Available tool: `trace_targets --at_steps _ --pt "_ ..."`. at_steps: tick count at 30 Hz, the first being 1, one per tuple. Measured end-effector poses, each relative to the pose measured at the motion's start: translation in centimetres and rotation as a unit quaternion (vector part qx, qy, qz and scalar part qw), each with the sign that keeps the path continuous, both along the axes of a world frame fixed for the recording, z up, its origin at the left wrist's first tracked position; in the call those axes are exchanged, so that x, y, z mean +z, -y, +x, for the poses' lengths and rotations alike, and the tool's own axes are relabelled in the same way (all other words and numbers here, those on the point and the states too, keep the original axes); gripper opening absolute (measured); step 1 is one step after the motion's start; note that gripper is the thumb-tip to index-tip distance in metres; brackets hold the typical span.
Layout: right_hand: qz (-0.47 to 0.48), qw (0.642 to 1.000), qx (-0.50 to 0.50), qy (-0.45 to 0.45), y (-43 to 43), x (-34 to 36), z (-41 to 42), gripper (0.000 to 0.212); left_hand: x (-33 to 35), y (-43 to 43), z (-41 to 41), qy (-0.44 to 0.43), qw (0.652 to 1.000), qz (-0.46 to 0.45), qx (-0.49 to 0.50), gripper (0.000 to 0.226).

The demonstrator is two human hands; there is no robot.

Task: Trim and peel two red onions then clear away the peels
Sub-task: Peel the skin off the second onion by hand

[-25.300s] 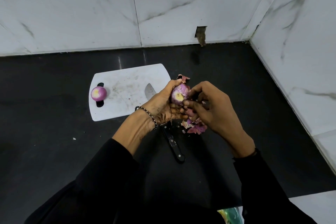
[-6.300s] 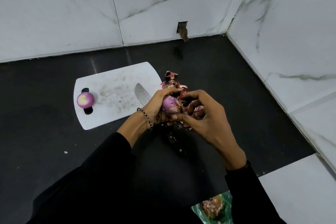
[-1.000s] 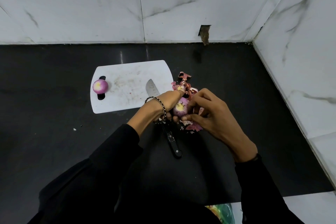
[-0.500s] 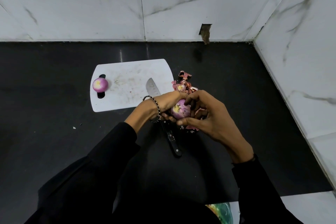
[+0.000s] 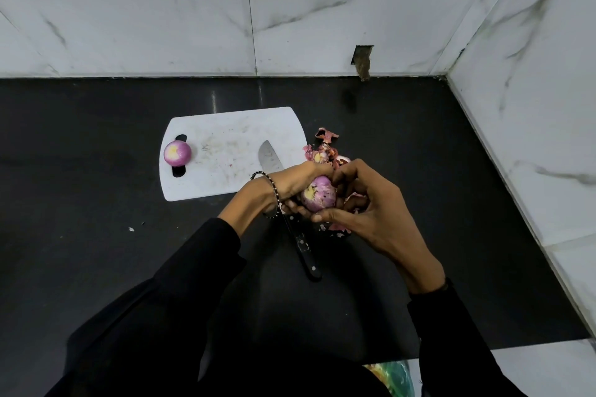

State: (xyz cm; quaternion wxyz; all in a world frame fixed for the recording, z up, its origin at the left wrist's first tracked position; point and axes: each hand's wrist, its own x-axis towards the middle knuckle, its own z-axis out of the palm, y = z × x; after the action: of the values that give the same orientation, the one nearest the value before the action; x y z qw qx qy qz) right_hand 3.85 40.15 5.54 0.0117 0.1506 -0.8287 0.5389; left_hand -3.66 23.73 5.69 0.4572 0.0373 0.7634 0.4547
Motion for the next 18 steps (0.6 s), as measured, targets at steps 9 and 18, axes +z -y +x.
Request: trace_targets --at_steps 9,18 --pt "0.038 0.999 0.018 -0.002 -0.3 -0.1 -0.2 0.037 -0.7 -0.1 0.2 -0.023 0.999 0.024 0.019 0.052" --pt "-0.026 0.998 0.000 0.048 0.0 0.5 0.3 0.049 -0.5 0.0 0.2 -0.023 0.998 0.047 0.045 0.068"
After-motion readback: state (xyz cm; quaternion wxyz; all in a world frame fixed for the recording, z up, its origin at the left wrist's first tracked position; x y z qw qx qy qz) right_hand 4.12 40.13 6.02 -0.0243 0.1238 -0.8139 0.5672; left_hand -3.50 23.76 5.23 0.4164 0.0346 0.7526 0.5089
